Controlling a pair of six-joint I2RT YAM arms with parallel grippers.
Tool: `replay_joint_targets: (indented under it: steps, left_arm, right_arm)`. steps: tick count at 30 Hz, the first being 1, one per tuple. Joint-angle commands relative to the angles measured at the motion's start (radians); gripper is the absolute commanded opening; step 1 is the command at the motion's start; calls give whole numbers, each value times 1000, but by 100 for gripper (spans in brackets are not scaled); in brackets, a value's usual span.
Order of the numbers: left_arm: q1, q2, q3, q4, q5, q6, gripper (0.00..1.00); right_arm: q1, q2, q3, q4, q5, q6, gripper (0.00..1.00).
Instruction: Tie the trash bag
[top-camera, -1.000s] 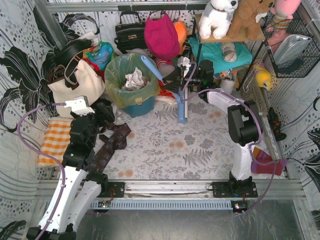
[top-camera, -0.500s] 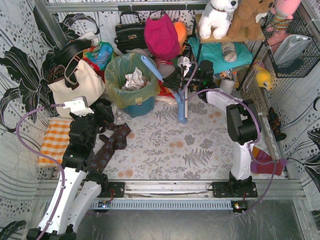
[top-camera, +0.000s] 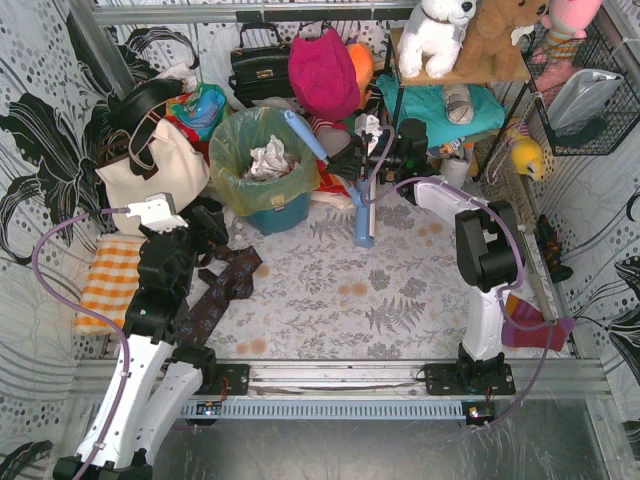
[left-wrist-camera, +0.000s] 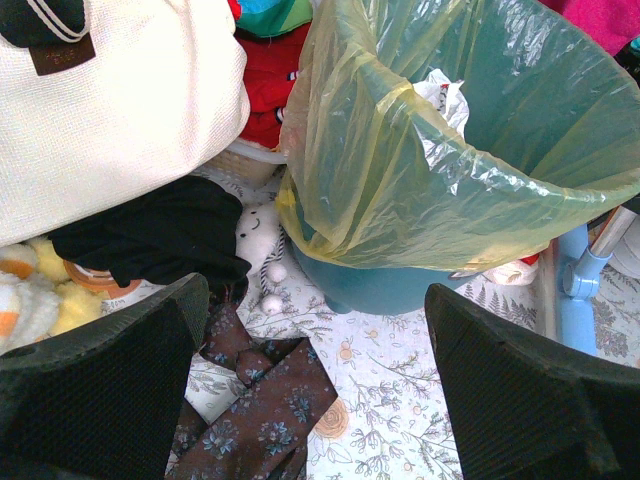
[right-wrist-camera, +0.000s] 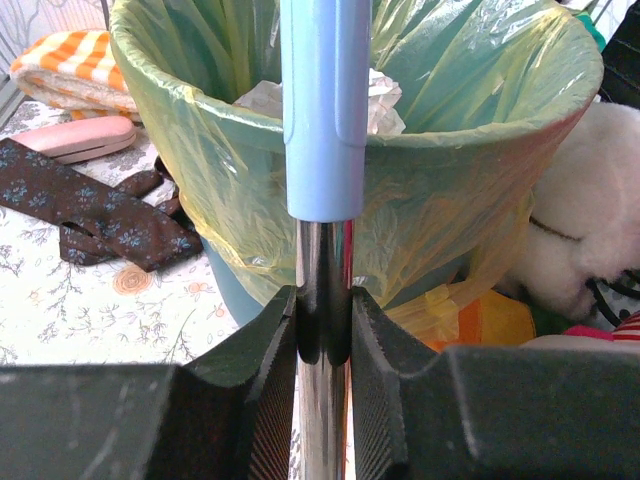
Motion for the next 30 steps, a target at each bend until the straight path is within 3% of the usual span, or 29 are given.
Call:
replay_joint_targets:
  steps: [1, 11, 18, 30]
  left_arm:
    - [-4, -6, -10, 49, -11, 15, 98]
    - [-4, -9, -8, 47, -20, 17, 98]
    - [-3, -11, -13, 59, -12, 21, 98]
    - [-3, -7, -13, 61, -12, 21, 98]
  right_arm:
    - [5, -105, -24, -33, 2, -68, 3]
    - [4, -323, -180, -117, 285, -104, 0]
    - [5, -509, -294, -184, 618, -107, 0]
    - [-10, -596, -252, -442, 1161, -93, 0]
